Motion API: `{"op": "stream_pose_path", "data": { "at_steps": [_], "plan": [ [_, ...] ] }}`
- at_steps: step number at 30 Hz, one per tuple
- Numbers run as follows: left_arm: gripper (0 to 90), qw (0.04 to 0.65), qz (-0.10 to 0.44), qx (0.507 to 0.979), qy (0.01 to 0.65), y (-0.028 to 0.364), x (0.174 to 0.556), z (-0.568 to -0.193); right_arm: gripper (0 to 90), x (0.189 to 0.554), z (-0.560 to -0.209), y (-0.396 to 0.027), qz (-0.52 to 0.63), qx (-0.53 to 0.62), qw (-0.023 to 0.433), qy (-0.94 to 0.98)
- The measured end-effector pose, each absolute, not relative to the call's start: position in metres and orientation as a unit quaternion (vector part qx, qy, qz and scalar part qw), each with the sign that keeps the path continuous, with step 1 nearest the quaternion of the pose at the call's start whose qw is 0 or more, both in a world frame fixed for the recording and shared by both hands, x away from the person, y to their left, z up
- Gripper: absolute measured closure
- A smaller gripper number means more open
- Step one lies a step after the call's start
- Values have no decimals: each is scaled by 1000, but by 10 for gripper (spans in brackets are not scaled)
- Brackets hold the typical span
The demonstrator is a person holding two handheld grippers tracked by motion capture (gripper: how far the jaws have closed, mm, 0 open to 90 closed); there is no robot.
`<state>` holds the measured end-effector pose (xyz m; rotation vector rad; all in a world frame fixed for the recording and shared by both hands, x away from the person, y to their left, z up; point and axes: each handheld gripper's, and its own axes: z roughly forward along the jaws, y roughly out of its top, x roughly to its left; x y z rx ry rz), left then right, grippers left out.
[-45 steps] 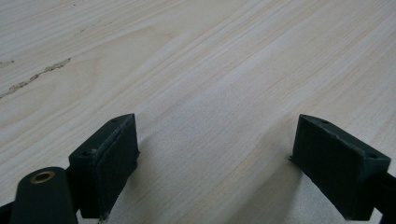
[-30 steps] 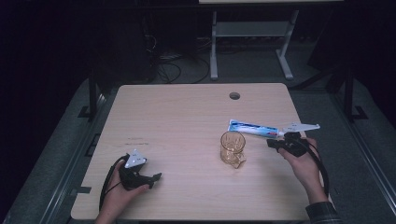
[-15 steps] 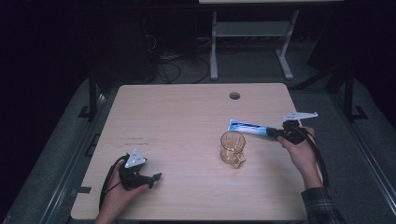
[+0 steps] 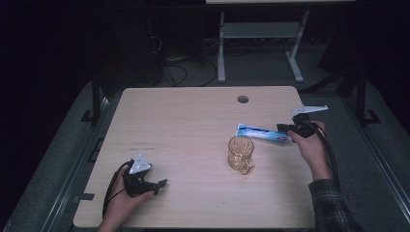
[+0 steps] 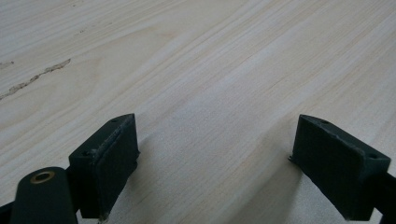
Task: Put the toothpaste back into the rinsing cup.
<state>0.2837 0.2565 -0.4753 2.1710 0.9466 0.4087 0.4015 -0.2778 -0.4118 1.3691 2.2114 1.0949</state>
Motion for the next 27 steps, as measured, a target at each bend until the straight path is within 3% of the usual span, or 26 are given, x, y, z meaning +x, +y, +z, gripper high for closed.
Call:
{"op": "stream_pose_path", "data": {
  "at_steps": [14, 27],
  "plan": [
    [132, 361, 159, 843, 367, 256, 284, -475, 900, 430, -439, -285, 362, 510, 161, 764],
    [131, 361, 159, 843, 367, 256, 284, -475, 900, 433, -450, -296, 332, 525, 160, 767]
  ]
}}
